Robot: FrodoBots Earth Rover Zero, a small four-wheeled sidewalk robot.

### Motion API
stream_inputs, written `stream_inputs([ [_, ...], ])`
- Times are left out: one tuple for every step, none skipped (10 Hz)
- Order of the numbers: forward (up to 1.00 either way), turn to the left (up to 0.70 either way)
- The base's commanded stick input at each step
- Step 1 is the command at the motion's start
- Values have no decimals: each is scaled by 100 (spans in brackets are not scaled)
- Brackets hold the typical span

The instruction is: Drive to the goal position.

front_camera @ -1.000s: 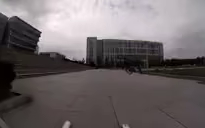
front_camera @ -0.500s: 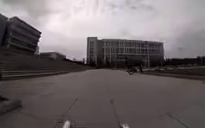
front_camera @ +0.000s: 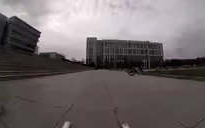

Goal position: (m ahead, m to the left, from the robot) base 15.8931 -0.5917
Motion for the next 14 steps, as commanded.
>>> stream_inputs([
  [70,0],
  [70,0],
  [70,0],
  [70,0],
  [70,0],
  [70,0],
  [70,0],
  [70,0],
  [70,0],
  [70,0],
  [70,0],
  [70,0],
  [70,0],
  [70,0],
])
